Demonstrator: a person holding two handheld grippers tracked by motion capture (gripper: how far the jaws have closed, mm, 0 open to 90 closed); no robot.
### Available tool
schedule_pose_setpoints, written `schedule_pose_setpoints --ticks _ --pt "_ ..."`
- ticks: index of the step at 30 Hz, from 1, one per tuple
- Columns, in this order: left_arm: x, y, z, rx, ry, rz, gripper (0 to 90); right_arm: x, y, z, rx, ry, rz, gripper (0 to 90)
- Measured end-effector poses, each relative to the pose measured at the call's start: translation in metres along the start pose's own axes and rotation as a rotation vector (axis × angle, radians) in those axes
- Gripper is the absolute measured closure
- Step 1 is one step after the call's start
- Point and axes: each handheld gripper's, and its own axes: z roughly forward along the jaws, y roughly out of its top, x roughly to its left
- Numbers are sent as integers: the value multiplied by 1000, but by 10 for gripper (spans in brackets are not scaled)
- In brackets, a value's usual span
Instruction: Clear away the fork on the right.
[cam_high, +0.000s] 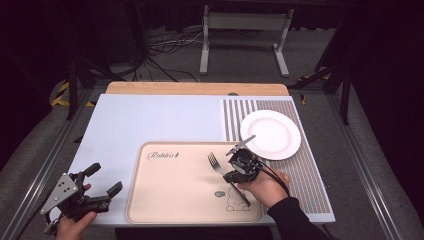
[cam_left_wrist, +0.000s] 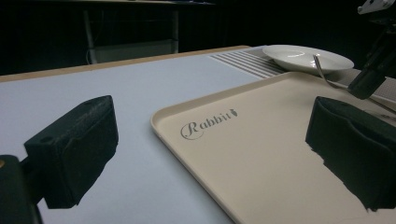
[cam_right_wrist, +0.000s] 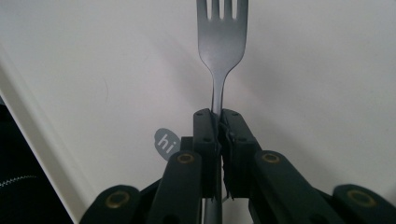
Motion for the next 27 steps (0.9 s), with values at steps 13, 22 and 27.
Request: schedule_pose_setpoints --ticks 13,22,27 --pt "0 0 0 -1 -2 -3 31 -4 -3 11 31 13 18 853" --pt "0 0 0 -2 1 0 31 -6 -5 15 46 16 20 850" --pt "0 0 0 -2 1 1 31 -6 -5 17 56 18 17 845"
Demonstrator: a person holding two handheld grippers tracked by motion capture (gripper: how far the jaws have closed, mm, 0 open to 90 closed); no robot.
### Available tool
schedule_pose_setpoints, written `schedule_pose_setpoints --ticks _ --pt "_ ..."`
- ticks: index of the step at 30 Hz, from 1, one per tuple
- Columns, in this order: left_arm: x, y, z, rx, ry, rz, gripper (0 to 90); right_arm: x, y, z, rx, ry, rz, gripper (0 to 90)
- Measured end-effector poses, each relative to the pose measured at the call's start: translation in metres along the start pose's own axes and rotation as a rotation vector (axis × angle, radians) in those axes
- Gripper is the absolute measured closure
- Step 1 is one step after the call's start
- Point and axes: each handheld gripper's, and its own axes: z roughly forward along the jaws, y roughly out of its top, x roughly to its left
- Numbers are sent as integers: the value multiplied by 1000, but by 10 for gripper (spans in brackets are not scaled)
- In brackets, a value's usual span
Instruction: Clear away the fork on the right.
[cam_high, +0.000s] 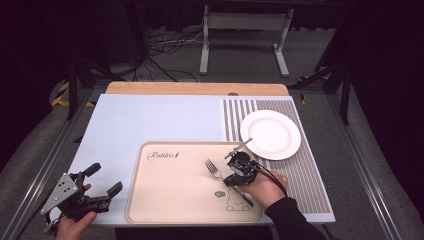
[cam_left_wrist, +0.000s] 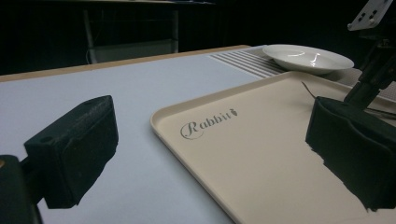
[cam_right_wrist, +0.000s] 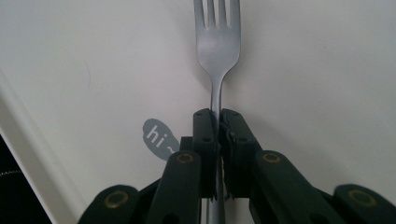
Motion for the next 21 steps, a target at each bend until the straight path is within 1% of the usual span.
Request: schedule_pose_setpoints --ticks 2,4,7,10,11,12,14,15,16,18,19,21 --pt "0 0 0 3 0 -1 31 0 0 1 -1 0 -4 832" --pt "0 0 0 3 0 -2 31 -1 0 0 -8 7 -3 774" --pt "0 0 0 0 0 -2 31 0 1 -1 -20 4 -10 714" --pt "0 0 0 3 0 -2 31 0 2 -4 -45 -2 -25 613" --pt "0 0 0 3 0 -2 31 0 2 -4 -45 -2 -25 613" --pt "0 0 0 2 0 -2 31 1 2 -5 -57 -1 -40 590" --pt "0 0 0 0 1 -3 31 3 4 -7 -77 -9 -76 509" --pt "0 0 0 1 0 -2 31 5 6 -8 -92 -12 -112 451" --pt "0 0 0 1 0 -2 31 7 6 -9 -103 -14 -136 406" --pt "0 0 0 0 0 -2 31 11 10 -11 -140 -23 -216 299" --pt "0 0 0 0 0 -2 31 13 11 -11 -156 -26 -244 282" --pt "0 0 0 3 -1 -1 31 16 14 -12 -175 -32 -290 298"
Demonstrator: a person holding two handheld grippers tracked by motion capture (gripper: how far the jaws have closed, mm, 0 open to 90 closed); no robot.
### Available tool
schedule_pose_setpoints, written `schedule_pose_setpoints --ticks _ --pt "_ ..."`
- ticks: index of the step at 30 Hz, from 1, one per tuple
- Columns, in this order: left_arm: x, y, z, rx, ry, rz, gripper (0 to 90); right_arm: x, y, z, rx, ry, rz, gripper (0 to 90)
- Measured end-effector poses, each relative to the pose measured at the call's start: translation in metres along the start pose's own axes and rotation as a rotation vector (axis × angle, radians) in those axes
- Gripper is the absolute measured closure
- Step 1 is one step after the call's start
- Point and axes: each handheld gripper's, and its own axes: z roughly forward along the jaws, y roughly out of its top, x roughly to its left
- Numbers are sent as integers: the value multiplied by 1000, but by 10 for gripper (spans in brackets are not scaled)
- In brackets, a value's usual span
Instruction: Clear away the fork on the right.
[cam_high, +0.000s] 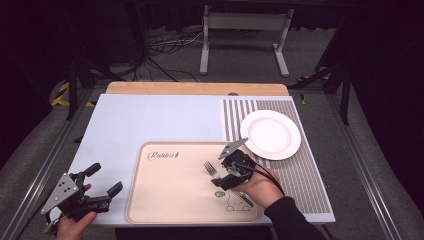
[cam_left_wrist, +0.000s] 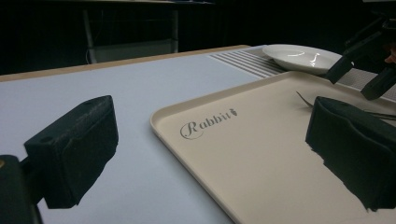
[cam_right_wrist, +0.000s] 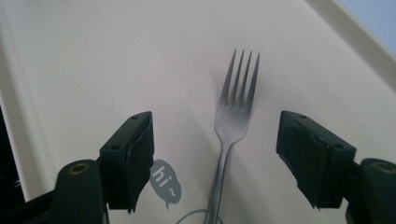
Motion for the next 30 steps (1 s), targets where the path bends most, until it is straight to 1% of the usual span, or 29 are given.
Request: schedule_pose_setpoints --ticks 1,3,6,8,9,10,11,15,22,24,28,30 --pt "0 0 0 0 0 1 31 1 2 0 -11 2 -28 330" --pt "0 0 0 -3 0 -1 31 5 5 2 -14 11 -76 442" --pt "0 0 0 -4 -1 -2 31 8 8 7 -17 25 -117 637" --pt "0 0 0 -1 -1 -2 31 9 9 12 -7 37 -153 766" --pt "0 0 0 -1 -1 -2 31 9 10 15 0 44 -170 804" --pt "0 0 0 -1 -1 -2 31 9 11 17 4 46 -185 823" --pt "0 0 0 -2 -1 -2 31 9 11 20 7 50 -192 850" --pt "1 0 0 -2 -2 -2 31 8 12 28 21 64 -194 900" --pt "1 0 0 -3 -2 -3 31 1 10 39 42 70 -189 900" --pt "1 0 0 -2 -3 -5 31 0 9 41 53 68 -177 900" --pt "1 0 0 -2 -1 -2 31 -4 8 44 56 68 -166 900" --pt "1 0 0 -2 -1 -3 31 -5 7 45 56 63 -169 900"
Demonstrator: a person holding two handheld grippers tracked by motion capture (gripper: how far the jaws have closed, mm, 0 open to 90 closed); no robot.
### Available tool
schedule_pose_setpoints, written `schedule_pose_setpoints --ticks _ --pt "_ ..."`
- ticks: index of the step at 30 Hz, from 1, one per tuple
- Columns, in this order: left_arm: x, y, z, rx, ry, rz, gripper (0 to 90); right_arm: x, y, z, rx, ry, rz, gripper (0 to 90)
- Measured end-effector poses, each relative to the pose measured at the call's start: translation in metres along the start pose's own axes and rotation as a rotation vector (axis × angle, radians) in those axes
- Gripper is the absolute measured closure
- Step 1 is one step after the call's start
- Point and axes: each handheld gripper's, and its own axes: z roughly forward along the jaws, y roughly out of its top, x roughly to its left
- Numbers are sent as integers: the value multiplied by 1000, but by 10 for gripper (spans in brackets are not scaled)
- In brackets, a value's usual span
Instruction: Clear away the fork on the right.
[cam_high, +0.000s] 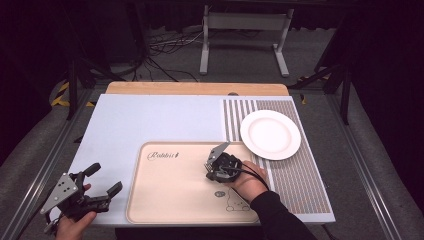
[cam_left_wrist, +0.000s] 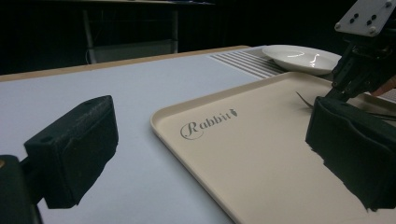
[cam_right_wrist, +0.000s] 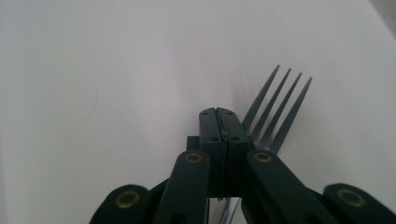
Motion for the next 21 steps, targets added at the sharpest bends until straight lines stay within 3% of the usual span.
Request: schedule_pose_setpoints --ticks 9,21 --pt "0 0 0 0 -1 0 31 -2 -1 0 -2 -13 -2 900" --pt "0 0 0 1 -2 -1 31 -13 -7 -4 -11 -37 44 900"
